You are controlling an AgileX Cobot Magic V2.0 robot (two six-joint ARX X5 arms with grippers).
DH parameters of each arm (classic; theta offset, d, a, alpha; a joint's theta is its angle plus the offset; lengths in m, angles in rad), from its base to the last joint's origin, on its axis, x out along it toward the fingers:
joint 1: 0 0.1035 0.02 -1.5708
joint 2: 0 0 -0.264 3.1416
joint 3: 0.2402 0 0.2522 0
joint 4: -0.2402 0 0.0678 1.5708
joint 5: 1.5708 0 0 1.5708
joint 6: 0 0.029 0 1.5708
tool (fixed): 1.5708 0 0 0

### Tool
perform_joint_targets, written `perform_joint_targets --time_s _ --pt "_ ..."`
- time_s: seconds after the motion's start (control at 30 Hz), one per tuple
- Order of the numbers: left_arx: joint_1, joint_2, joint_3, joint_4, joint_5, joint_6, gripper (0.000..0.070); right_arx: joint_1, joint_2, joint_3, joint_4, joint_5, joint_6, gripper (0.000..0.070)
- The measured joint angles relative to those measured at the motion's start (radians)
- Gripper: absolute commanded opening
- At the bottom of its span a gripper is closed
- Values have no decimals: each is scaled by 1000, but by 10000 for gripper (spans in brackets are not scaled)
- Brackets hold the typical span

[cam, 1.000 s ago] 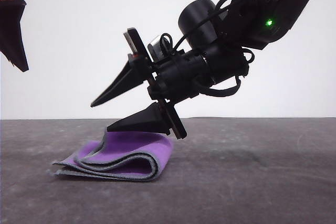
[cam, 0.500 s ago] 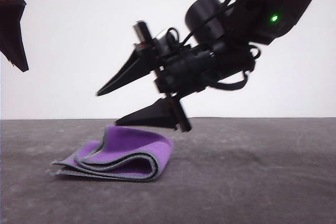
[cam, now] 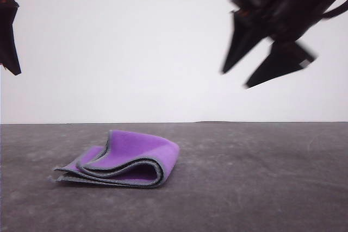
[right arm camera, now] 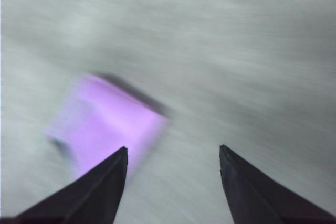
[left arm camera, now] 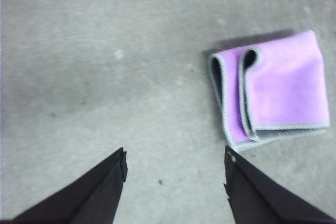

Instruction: Fold clothes

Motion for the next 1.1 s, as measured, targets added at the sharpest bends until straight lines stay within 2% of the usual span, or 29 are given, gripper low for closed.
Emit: perform_joint_targets --time_s 0.13,0.3,0.43,0.63,0.67,0.7,0.73,0.77,0.8,1.1 --pt "35 0 0 0 0 2 355 -23 -120 0 -124 145 -85 349" --pt "56 0 0 5 0 3 355 -46 -256 0 -216 274 -125 349" --pt "56 0 0 5 0 3 355 -57 -328 0 -275 334 -135 349" --pt "56 0 0 11 0 -2 353 -63 -347 0 -291 338 -138 348" --pt "56 0 0 11 0 -2 322 -63 -347 0 -295 338 -138 307" --pt "56 0 0 11 0 -2 246 -63 -347 0 -297 338 -138 227" --pt "56 0 0 11 0 -2 115 -63 -347 0 -298 338 -138 101" --pt "56 0 0 11 0 -2 48 -63 -347 0 -301 338 -138 35" --pt "56 0 0 11 0 -2 14 -63 -347 0 -305 338 -140 4" --pt "56 0 0 21 0 -28 14 -63 -347 0 -310 338 -157 9"
